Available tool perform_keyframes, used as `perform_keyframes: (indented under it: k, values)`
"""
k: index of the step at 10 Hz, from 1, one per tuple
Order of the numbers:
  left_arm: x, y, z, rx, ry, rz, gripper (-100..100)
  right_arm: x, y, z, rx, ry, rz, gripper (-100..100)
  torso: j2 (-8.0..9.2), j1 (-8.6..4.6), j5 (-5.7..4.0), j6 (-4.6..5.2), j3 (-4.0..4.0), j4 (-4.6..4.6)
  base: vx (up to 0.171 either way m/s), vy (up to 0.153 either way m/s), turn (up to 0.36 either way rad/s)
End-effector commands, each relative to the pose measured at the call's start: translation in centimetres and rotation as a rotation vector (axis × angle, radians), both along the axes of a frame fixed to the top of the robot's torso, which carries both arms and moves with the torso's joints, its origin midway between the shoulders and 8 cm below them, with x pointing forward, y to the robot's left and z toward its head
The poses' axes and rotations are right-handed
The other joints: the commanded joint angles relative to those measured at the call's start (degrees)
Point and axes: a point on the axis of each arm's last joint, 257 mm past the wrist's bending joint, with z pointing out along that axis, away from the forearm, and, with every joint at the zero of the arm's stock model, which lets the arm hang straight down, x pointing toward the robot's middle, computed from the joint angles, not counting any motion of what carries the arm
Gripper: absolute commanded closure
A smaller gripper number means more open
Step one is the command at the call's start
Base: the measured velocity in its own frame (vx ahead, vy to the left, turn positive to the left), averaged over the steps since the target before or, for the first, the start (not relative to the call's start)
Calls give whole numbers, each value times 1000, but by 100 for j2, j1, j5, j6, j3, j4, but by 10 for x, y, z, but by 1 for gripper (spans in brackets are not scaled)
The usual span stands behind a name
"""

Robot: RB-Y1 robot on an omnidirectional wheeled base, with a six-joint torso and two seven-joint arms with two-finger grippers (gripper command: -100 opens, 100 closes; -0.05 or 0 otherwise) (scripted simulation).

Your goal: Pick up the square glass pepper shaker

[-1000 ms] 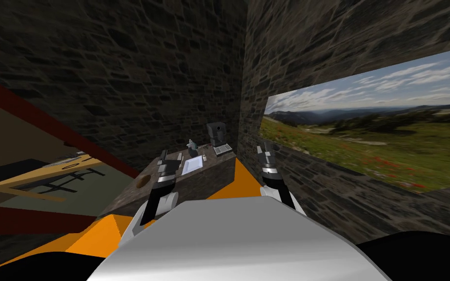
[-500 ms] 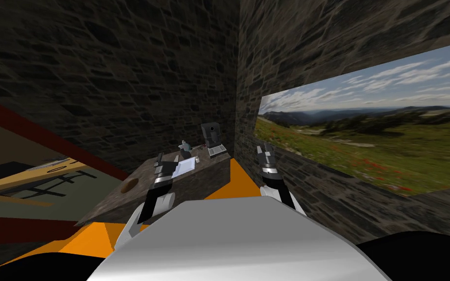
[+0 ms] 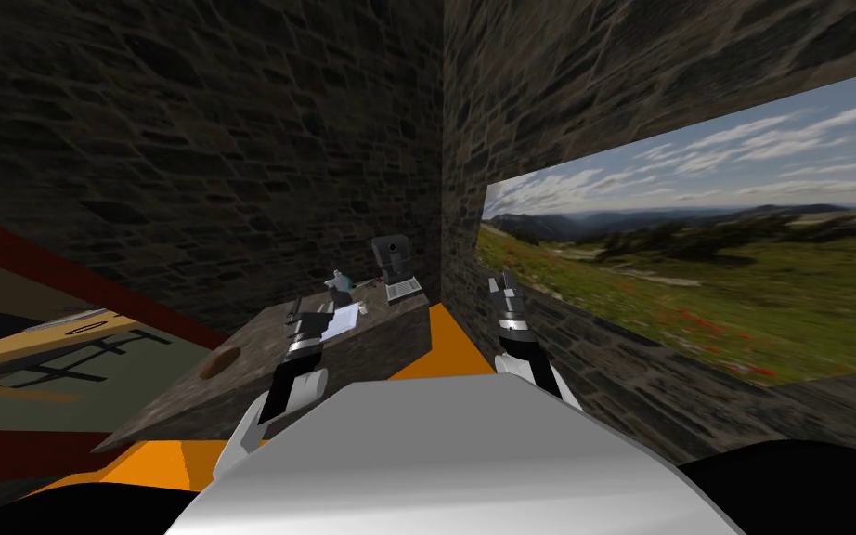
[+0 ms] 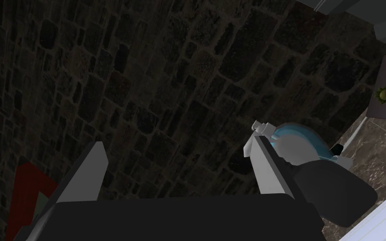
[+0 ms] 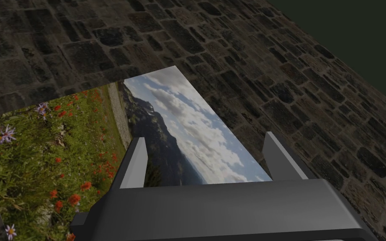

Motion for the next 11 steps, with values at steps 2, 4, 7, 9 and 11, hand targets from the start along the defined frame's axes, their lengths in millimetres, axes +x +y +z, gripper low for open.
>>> perform_keyframes:
  k: [2, 4, 7, 9, 11]
  values:
    - [-1, 30, -26, -115, 18, 25, -100, 0, 0, 0, 0, 0, 0, 0, -3, -1, 0, 1, -2, -1, 77, -157, -9]
    - [-4, 49, -45, -208, 17, 42, -100, 0, 0, 0, 0, 0, 0, 0, 1, 19, 3, 0, 0, 0, 72, -101, -14]
    - [-8, 68, -72, -316, 20, 65, -100, 0, 0, 0, 0, 0, 0, 0, 1, 43, 9, 0, 0, 0, 73, -66, -8]
    - [-11, 77, -90, -374, 25, 79, -100, 0, 0, 0, 0, 0, 0, 0, 3, 42, 8, 0, 1, 0, 61, -39, -2]
    - [-15, 89, -113, -477, 12, 96, -100, 0, 0, 0, 0, 0, 0, 0, -3, 50, 11, 0, -2, -1, 100, -52, -11]
